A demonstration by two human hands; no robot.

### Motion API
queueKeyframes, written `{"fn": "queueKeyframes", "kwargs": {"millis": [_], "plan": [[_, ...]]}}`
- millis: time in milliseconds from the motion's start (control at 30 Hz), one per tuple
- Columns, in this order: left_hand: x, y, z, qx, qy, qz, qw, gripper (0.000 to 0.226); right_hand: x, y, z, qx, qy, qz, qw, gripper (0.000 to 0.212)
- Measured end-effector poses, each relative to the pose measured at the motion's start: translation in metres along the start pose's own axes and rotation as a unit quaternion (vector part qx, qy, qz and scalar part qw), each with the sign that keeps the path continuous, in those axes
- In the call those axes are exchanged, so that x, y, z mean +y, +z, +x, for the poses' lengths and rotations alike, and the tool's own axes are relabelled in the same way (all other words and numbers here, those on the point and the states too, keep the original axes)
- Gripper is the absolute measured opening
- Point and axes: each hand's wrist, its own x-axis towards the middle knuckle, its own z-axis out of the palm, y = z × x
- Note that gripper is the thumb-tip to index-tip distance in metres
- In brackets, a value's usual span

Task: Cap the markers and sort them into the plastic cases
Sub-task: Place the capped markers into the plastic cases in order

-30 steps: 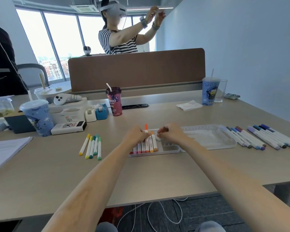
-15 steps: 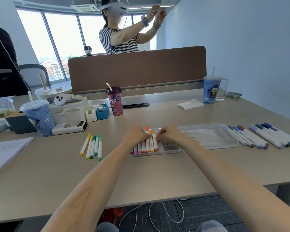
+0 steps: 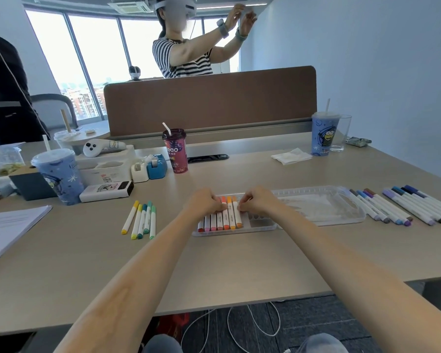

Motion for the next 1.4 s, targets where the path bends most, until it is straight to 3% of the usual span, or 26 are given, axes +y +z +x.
{"fn": "queueKeyframes", "kwargs": {"millis": [200,433,800,967,1100,1400], "plan": [[0.002,-0.008,-0.004,-0.055,0.011,0.003,0.998,0.021,-0.007,-0.004,-0.005,-0.018,0.013,0.001,1.000,0.014],[0.004,-0.003,-0.001,-0.036,0.019,0.011,0.999,0.017,-0.011,-0.005,-0.006,-0.028,0.026,-0.009,0.999,0.016],[0.009,0.004,0.000,-0.009,0.047,0.133,0.990,0.029,-0.014,-0.005,-0.011,-0.020,0.037,0.007,0.999,0.017],[0.004,0.003,0.003,-0.001,0.043,0.063,0.997,0.020,-0.017,-0.006,-0.014,-0.024,0.043,0.009,0.999,0.021],[-0.010,0.001,-0.001,0.049,0.078,-0.010,0.996,0.011,-0.021,-0.011,-0.016,-0.030,0.056,-0.004,0.998,0.018],[-0.025,0.005,-0.011,0.084,0.091,-0.058,0.991,0.007,-0.029,-0.006,-0.014,-0.026,0.077,-0.022,0.996,0.021]]}}
